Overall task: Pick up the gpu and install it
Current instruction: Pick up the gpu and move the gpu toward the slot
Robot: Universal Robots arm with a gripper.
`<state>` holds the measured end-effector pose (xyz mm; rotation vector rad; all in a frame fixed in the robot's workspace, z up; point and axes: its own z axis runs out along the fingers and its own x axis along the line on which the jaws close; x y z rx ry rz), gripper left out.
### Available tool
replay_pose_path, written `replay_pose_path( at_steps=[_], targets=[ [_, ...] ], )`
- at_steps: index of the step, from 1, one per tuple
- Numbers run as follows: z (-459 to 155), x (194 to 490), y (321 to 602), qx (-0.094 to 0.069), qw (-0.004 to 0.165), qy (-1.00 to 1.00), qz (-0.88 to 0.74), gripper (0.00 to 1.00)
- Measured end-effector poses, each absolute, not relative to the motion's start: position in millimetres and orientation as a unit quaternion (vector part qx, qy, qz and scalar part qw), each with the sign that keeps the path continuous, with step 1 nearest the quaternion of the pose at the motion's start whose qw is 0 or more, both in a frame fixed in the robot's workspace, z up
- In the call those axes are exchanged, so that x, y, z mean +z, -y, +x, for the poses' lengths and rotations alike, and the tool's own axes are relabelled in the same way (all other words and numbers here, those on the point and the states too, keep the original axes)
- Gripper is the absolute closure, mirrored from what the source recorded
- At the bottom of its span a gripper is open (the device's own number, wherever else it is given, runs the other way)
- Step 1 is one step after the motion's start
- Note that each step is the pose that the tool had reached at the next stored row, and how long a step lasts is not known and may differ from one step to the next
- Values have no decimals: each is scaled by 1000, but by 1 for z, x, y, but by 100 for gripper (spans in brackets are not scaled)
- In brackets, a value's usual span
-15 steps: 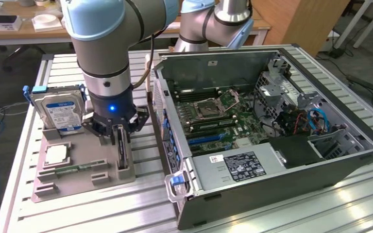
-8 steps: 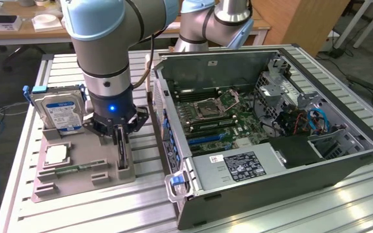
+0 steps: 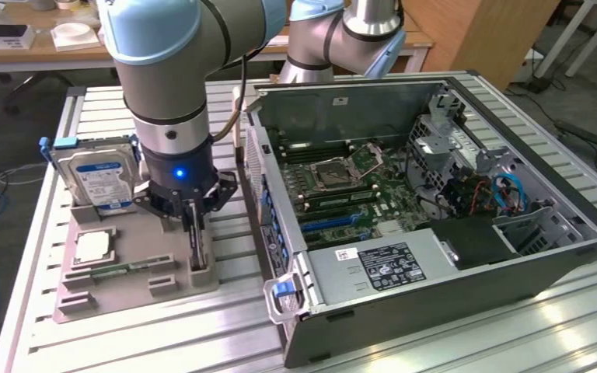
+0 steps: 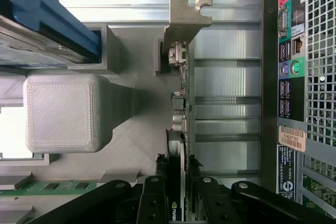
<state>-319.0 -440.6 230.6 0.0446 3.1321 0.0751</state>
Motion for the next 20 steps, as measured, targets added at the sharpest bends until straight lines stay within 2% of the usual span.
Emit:
replay_pose_path(
  at_steps=[20],
  targets=[
    [-319,238,441,24,4,-1000,14,74]
  ],
)
